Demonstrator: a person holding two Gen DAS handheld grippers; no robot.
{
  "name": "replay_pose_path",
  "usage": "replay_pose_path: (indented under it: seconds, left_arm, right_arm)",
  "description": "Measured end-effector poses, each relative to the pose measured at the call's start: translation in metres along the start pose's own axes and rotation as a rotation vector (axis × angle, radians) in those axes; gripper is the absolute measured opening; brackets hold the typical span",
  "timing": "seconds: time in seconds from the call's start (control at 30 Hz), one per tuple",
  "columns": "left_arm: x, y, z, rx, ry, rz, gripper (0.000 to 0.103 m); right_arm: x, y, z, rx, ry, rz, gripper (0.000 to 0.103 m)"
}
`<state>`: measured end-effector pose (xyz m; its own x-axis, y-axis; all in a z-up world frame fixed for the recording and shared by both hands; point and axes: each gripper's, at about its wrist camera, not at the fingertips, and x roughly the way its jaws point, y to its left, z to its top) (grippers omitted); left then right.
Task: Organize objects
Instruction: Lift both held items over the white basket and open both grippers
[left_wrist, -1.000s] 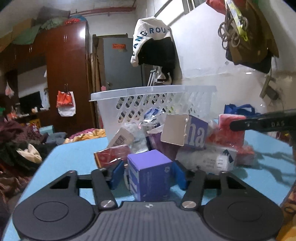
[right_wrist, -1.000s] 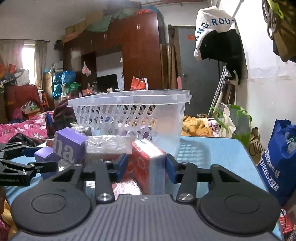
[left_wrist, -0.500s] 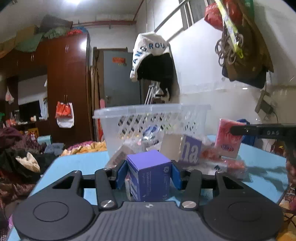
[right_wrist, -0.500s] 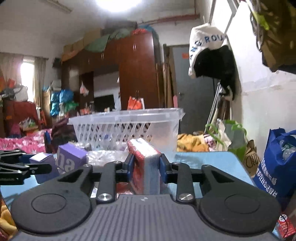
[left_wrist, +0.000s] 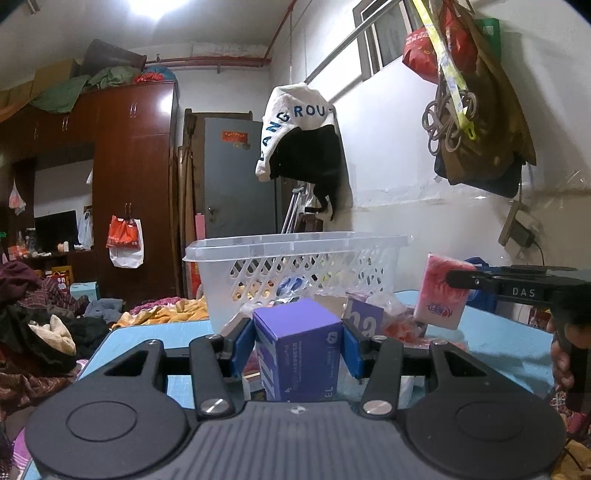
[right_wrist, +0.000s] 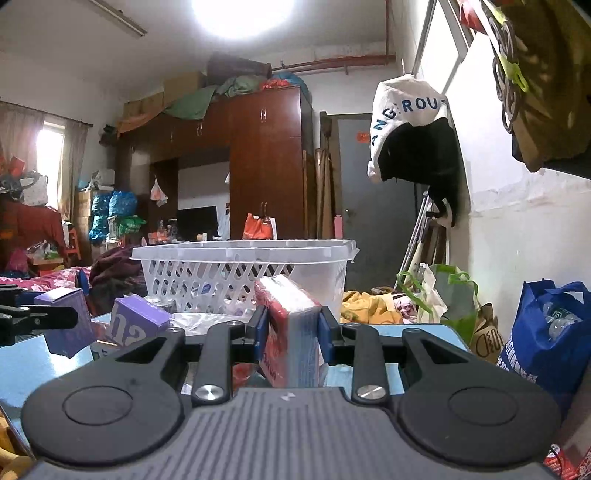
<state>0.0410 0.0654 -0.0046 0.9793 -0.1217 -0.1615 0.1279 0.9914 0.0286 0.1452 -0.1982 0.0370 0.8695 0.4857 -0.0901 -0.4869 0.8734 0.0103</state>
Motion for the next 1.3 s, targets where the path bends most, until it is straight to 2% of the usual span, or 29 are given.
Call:
replay_pose_path:
  seconds: [0.43, 0.6, 0.7, 0.8, 0.93, 1.03, 1.13, 1.3]
  left_arm:
    - [-0.002, 0.010, 0.002, -0.028, -0.019, 0.009, 0.053]
    - [0.001, 0.013, 0.014, -0.072, -0.047, -0.003, 0.053]
    - [0.003, 0.015, 0.027, -0.085, -0.069, -0.032, 0.053]
    - [0.009, 0.017, 0.050, -0.095, -0.094, -0.067, 0.053]
    - [0.032, 0.011, 0.084, -0.036, -0.133, -0.055, 0.053]
    - [0.064, 0.013, 0.111, -0.037, -0.102, -0.047, 0.053]
    - [0.099, 0.022, 0.130, -0.060, -0.066, -0.015, 0.053]
    - [0.143, 0.041, 0.134, -0.108, 0.014, 0.049, 0.053]
  right_arm:
    - [-0.008, -0.002, 0.001, 0.022, -0.048, -0.014, 0.031]
    - [-0.018, -0.009, 0.013, 0.066, -0.082, 0.004, 0.031]
    - [-0.024, -0.014, 0.027, 0.121, -0.108, 0.059, 0.031]
    - [-0.025, -0.007, 0.048, 0.077, -0.135, 0.043, 0.031]
    - [-0.004, 0.002, 0.084, 0.060, -0.147, 0.039, 0.031]
    - [0.023, 0.016, 0.106, 0.009, -0.150, 0.003, 0.031]
    - [0.057, 0.022, 0.117, -0.007, -0.112, 0.014, 0.031]
    - [0.103, 0.024, 0.116, -0.020, -0.028, -0.004, 0.031]
